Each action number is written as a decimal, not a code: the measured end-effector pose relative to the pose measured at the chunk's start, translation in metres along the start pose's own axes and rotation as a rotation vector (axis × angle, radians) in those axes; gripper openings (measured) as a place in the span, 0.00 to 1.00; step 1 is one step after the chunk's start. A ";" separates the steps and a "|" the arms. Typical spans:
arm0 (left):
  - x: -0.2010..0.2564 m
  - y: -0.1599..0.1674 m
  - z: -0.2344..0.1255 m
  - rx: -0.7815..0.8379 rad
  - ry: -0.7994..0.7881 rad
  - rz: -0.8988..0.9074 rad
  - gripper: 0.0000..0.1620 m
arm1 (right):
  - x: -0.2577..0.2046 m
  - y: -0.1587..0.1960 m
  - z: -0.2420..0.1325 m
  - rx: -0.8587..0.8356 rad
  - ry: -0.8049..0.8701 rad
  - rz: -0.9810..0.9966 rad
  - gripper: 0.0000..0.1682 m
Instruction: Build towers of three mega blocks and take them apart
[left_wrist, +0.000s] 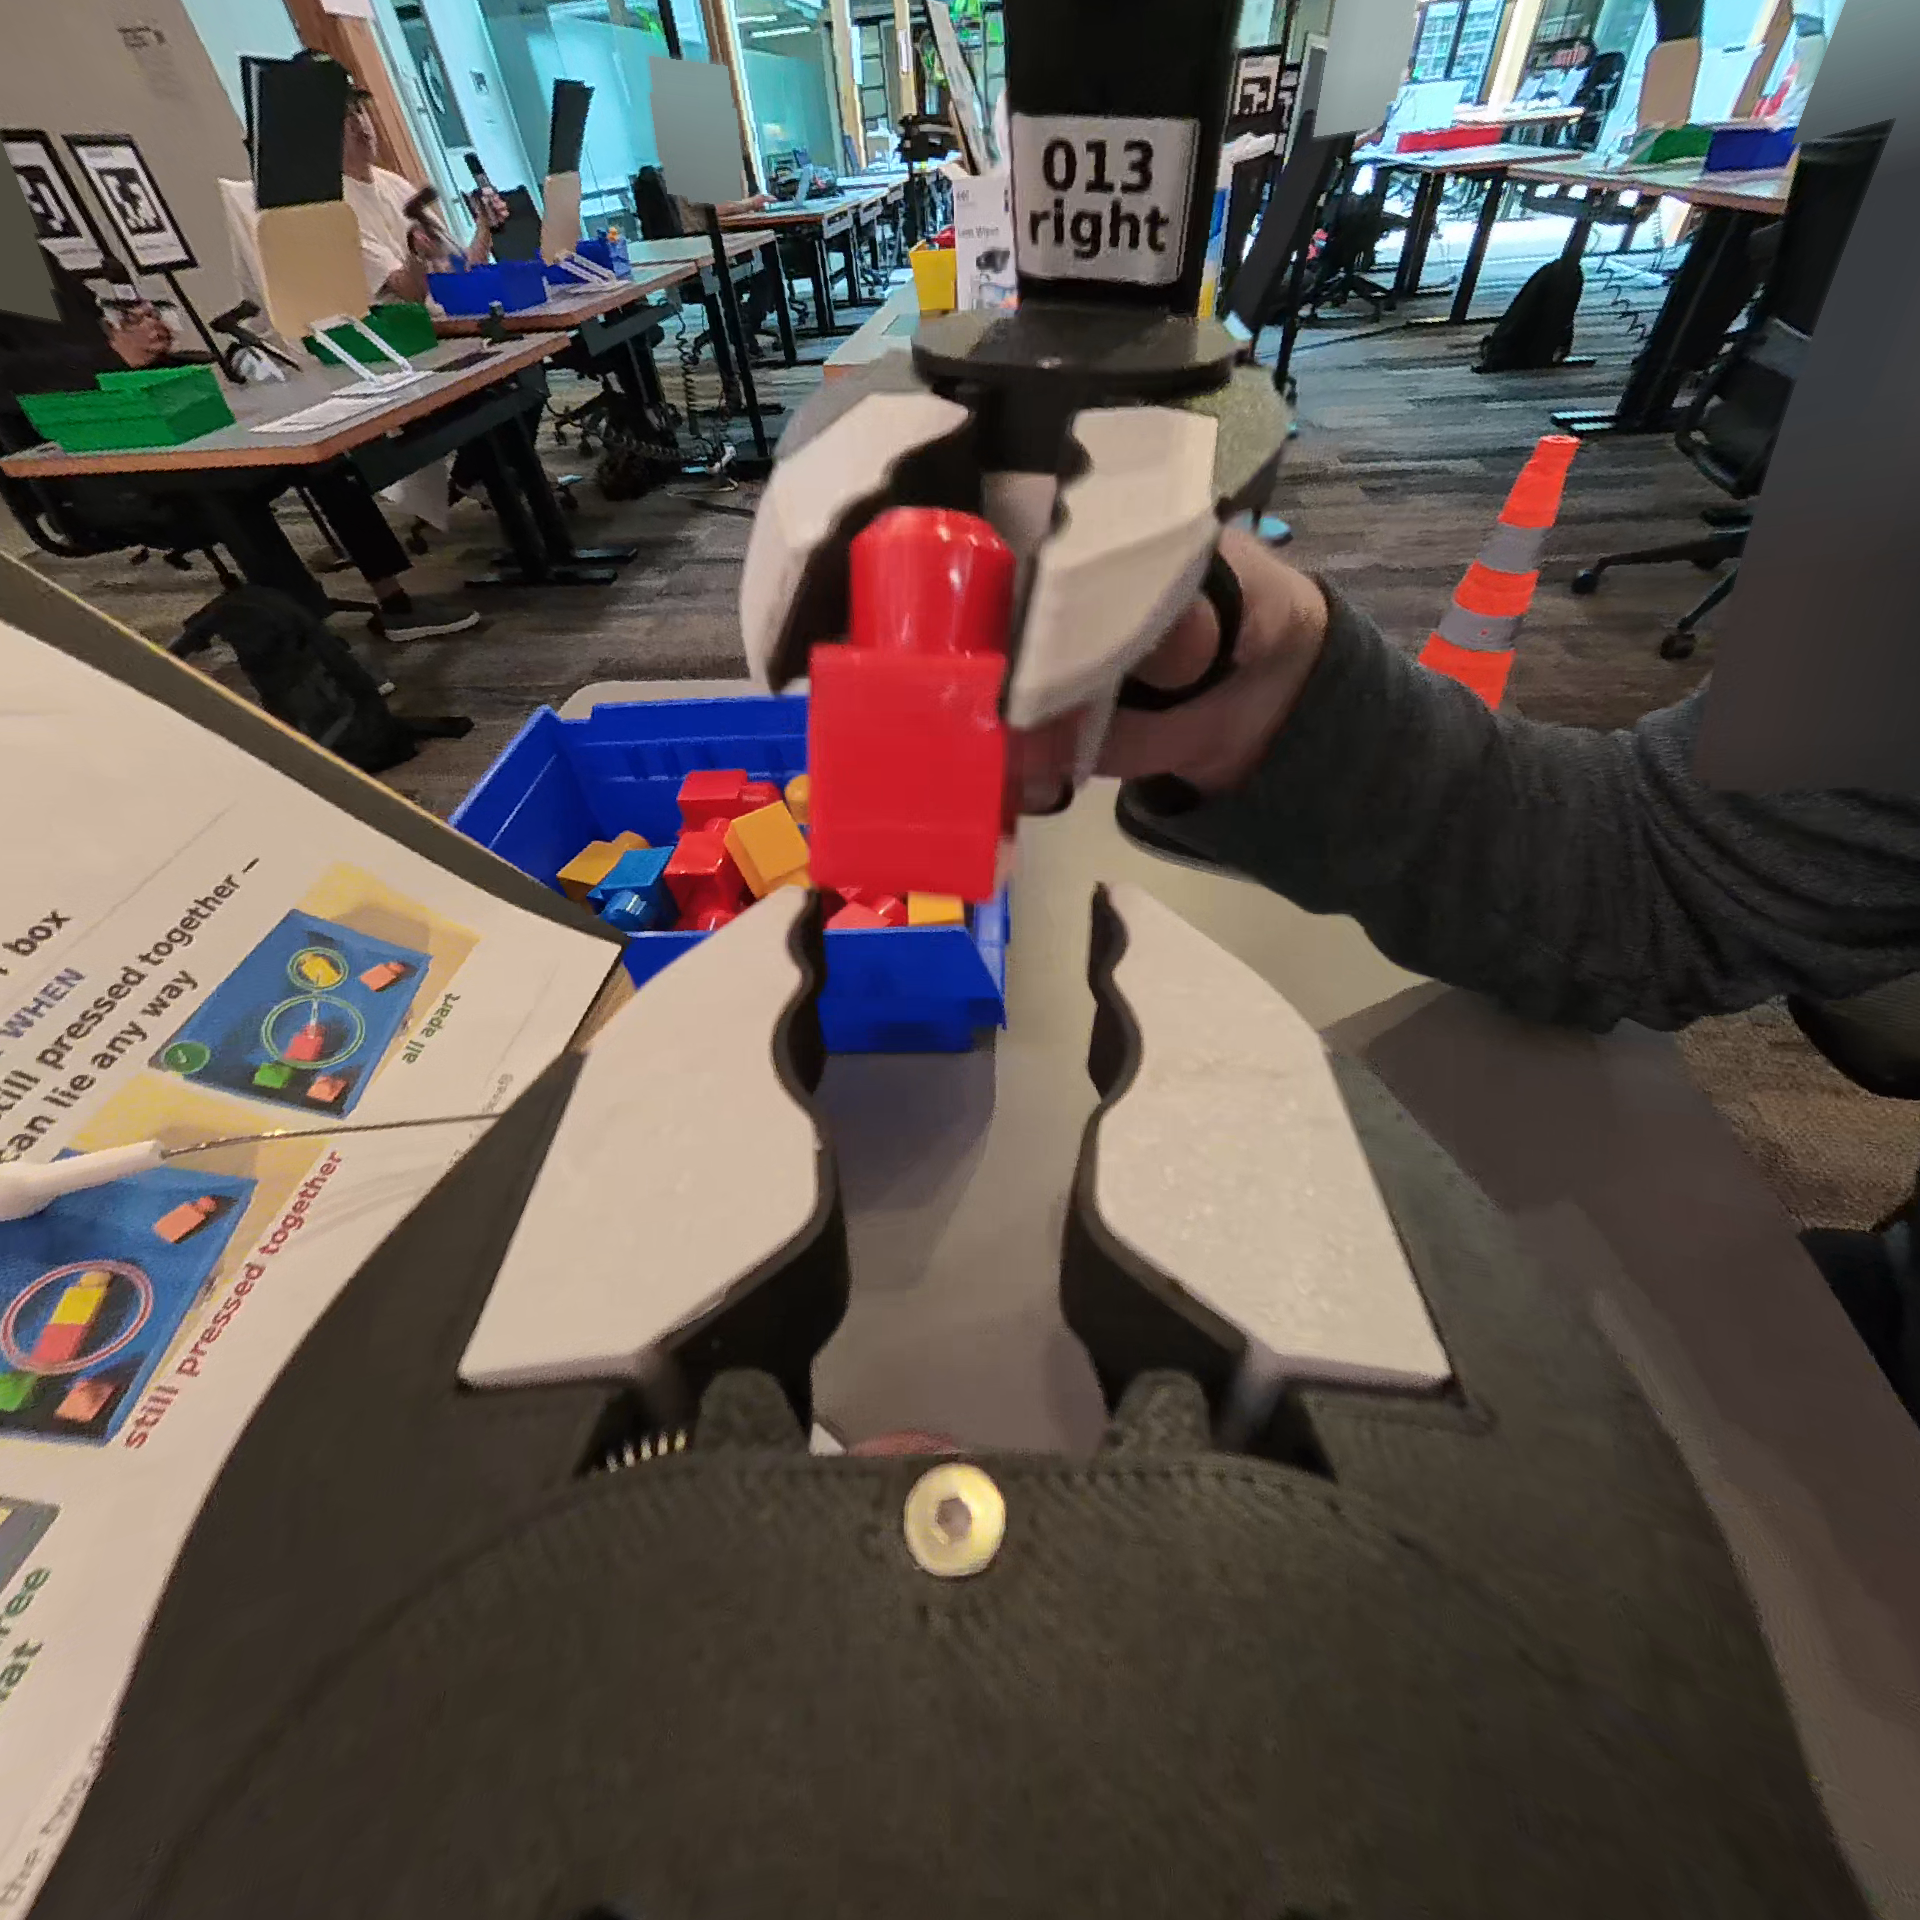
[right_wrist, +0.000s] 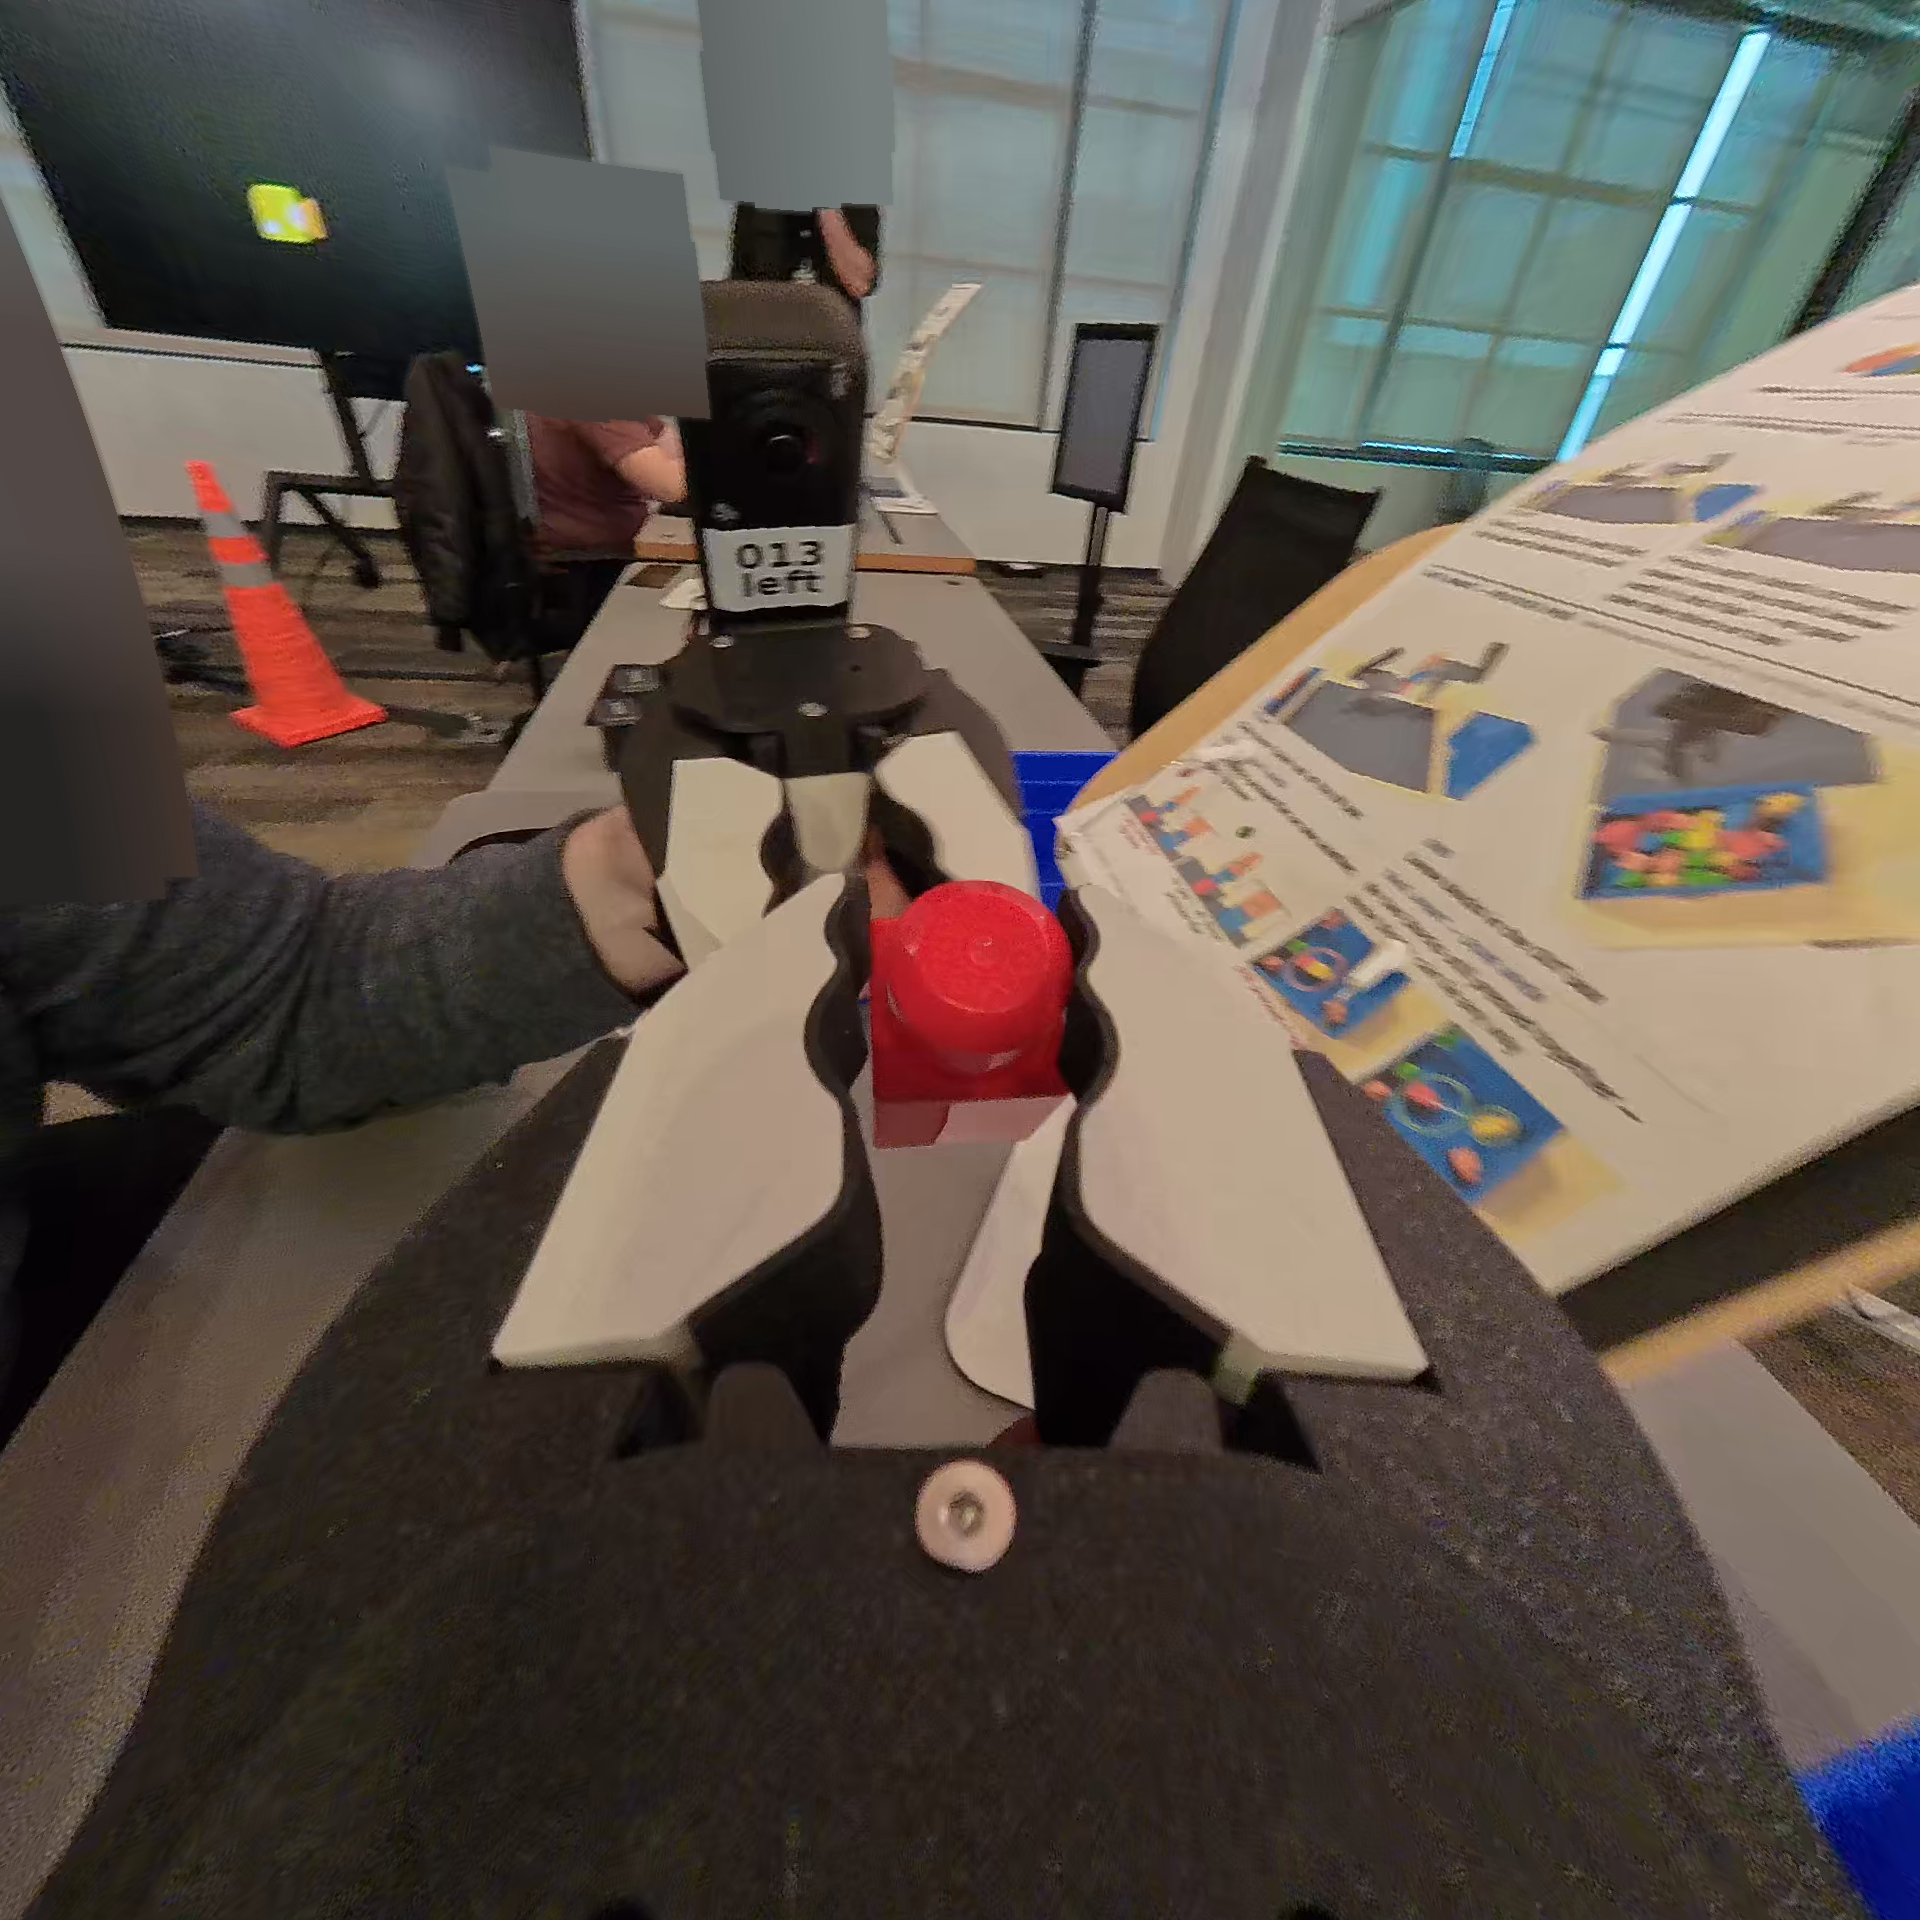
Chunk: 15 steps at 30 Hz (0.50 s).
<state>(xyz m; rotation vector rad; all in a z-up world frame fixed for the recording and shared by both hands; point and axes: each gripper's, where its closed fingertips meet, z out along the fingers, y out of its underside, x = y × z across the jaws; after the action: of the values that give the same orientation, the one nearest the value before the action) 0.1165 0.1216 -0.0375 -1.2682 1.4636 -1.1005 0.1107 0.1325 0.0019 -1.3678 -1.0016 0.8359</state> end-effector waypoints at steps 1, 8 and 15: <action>0.000 0.001 -0.001 -0.003 0.005 0.001 0.26 | 0.008 0.000 -0.006 0.002 0.033 0.002 0.20; -0.014 0.000 -0.013 0.015 -0.055 -0.008 0.02 | 0.072 0.026 -0.066 -0.096 0.295 0.041 0.20; -0.021 0.004 -0.016 0.001 -0.074 -0.031 0.00 | 0.130 0.092 -0.120 -0.331 0.557 0.167 0.22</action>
<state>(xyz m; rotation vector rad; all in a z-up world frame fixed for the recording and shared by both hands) 0.1022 0.1436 -0.0369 -1.3210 1.3929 -1.0633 0.2781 0.2117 -0.0717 -1.8553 -0.6063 0.3705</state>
